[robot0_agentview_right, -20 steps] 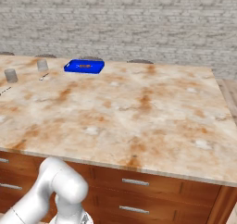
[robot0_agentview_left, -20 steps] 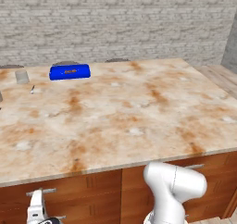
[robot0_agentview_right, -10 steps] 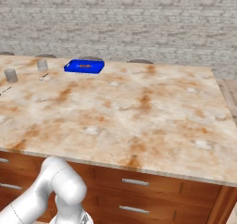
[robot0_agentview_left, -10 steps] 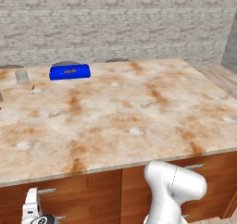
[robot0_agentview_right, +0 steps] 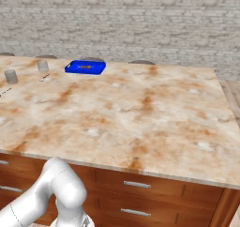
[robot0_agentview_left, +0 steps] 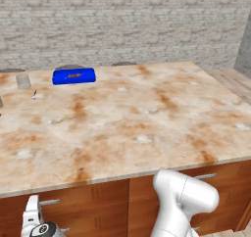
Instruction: Take the tongs from the drawer on the left and place them on the dining counter next to the tray containing the kebab skewer.
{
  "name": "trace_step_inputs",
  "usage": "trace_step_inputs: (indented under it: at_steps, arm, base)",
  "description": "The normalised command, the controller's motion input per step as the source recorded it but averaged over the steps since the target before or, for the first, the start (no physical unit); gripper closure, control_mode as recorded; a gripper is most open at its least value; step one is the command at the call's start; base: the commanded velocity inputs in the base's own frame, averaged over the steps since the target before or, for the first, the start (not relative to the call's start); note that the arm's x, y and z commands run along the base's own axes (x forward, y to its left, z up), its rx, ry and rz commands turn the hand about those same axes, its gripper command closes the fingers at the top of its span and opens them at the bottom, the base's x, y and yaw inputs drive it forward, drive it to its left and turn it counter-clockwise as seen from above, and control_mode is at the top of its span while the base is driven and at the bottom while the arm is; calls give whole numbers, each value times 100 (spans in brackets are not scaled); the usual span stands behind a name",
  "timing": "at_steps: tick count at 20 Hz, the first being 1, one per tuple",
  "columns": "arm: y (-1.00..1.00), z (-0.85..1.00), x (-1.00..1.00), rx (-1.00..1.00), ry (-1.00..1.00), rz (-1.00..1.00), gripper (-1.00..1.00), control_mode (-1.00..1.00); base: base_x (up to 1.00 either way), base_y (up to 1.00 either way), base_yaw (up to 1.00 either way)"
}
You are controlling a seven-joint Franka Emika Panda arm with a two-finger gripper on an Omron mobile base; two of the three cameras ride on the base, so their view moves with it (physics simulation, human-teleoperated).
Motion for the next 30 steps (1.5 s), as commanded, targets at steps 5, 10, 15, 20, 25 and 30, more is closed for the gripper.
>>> trace_step_inputs:
  at_steps: [5, 10, 15, 20, 25, 30]
  arm:
    - [0, -38, 4, 0, -13, 0, -100, -100]
    - [2, -35, 1, 0, -10, 0, -100, -100]
    - [0, -16, 11, 0, -9, 0, -100, -100]
    - [0, -6, 22, 0, -4, 0, -100, -100]
    - [0, 0, 6, 0, 0, 0, 100, -100]
    - [0, 0, 0, 0, 0, 0, 100, -100]
  base:
    - [0, 0, 0]
    - [0, 0, 0]
    - [0, 0, 0]
    - [0, 0, 0]
    - [0, 0, 0]
    - [0, 0, 0]
